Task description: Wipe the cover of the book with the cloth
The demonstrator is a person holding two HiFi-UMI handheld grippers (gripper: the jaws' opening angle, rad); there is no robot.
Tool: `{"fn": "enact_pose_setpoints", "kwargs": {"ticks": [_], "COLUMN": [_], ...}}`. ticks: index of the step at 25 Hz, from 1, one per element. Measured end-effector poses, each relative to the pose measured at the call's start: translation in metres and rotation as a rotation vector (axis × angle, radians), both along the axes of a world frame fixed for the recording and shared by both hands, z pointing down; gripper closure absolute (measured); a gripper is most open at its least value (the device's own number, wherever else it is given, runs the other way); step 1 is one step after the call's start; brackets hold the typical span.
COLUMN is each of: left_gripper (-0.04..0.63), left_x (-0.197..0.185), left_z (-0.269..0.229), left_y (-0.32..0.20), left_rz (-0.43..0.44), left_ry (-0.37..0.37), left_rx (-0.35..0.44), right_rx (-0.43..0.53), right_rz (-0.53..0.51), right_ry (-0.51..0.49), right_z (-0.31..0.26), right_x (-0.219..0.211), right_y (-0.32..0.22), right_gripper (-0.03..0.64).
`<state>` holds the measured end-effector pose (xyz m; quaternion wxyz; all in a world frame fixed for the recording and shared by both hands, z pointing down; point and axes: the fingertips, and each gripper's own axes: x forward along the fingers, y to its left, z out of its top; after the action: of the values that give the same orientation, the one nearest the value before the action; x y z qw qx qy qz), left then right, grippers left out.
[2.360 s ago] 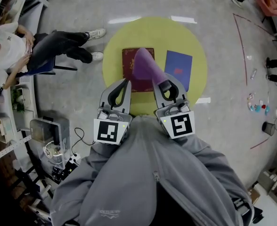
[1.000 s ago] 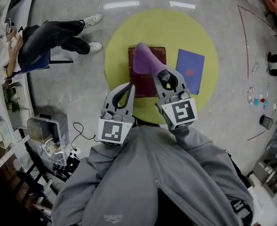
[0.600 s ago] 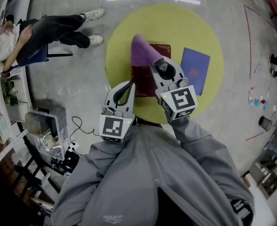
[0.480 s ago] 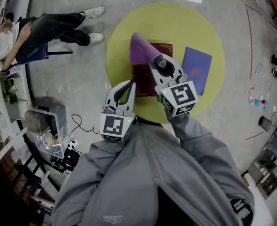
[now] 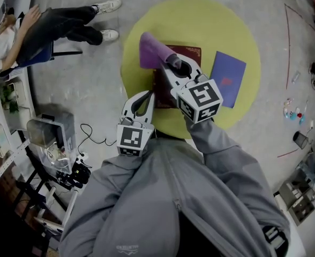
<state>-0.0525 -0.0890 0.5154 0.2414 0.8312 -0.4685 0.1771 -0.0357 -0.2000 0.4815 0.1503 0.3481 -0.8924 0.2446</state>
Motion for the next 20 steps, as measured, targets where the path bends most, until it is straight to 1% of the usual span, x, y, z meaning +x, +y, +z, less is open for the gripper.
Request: {"fn": "enact_pose_setpoints", "kwargs": {"ticks": [8,13,16,20], "left_gripper": [0.578,0.578,0.578,0.578], "left_x": [0.008,0.013,0.016,0.017], "left_z": [0.029,0.041,0.044,0.044], "left_y": [0.018,0.028,0.033,0.037], "left_rz": [0.036,0.060,0.067,0.066], "left_ry": [-0.012,-0.012,-0.017,-0.022], "left_rx": [-0.090,-0.126,-0.138,-0.142], "right_rx": [-0.074,-0.099,-0.098,-0.068], "right_rz": [0.020,0.028,0.026,0.010], "right_ry": [0.046,0.110,0.155,0.225], "right_z": [0.029,0.048,0.053,0.056], "right_x": [0.000,0.004,0.010,0.014], "right_y": [-0.017,-0.022,-0.023,-0.024], "right_gripper": [0.558,0.558,0.558,0.558]}}
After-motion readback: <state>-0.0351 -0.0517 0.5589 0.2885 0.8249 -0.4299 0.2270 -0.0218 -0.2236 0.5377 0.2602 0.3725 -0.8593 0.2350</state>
